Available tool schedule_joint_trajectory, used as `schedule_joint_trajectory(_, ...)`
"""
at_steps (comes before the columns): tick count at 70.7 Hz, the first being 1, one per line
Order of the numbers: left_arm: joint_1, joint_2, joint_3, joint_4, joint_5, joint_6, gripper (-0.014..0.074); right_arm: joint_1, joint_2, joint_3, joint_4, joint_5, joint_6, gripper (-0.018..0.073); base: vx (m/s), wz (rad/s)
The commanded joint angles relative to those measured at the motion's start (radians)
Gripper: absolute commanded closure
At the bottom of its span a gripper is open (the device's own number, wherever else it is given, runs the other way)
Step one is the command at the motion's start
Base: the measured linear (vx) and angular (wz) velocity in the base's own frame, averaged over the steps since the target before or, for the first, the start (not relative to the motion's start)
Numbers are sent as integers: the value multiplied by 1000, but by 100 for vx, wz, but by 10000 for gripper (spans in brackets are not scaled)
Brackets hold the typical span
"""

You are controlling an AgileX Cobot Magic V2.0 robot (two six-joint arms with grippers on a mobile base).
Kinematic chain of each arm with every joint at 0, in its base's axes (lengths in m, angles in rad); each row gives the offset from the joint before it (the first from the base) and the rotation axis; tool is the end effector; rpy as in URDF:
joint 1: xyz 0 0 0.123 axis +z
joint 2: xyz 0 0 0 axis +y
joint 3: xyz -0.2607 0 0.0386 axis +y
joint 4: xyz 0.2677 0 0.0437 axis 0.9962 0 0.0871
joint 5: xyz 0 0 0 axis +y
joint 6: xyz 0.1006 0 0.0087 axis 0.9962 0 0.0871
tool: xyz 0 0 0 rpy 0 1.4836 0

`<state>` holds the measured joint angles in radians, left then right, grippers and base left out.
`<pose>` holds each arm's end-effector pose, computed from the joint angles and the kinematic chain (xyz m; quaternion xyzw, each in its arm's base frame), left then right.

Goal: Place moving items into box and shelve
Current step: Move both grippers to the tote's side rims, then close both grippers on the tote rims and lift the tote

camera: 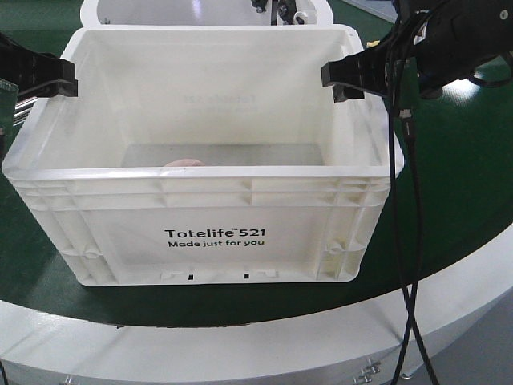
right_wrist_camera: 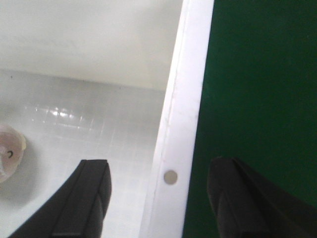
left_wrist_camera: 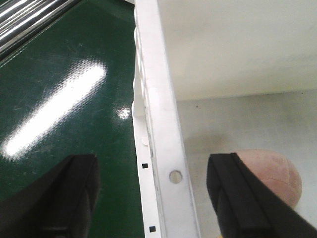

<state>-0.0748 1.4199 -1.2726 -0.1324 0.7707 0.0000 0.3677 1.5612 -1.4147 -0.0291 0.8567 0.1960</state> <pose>0.3366 -0.0345 0.3165 0.0072 0.9307 -0.0736 0.3583 0.3449 0.1305 0.3081 -0.0866 0.9428 0.0765 0.3126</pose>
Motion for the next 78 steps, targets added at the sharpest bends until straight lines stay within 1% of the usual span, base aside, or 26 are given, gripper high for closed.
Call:
schedule_joint_trajectory(1,1,-33,-34,-21,-52,-15,26,-4,-32,-38,1,-18,-1,90,0,0)
schedule_joint_trajectory(14,1,-33,-34,-21,-52,-15,26,-4,-11,-38,2,11,-1,90,0,0)
schedule_joint_trajectory(38,1,-33,-34,-21,-52,-12,26,-4,14,-45,13,3,0,104,0,0)
schedule_joint_trajectory(48,1,-33,-34,-21,-53,-12,26,-4,14,-45,43,3,0,115,0,0)
schedule_joint_trajectory(78,1,-33,-34,-21,-52,-12,26,-4,14,-45,45,8,-1,118,0,0)
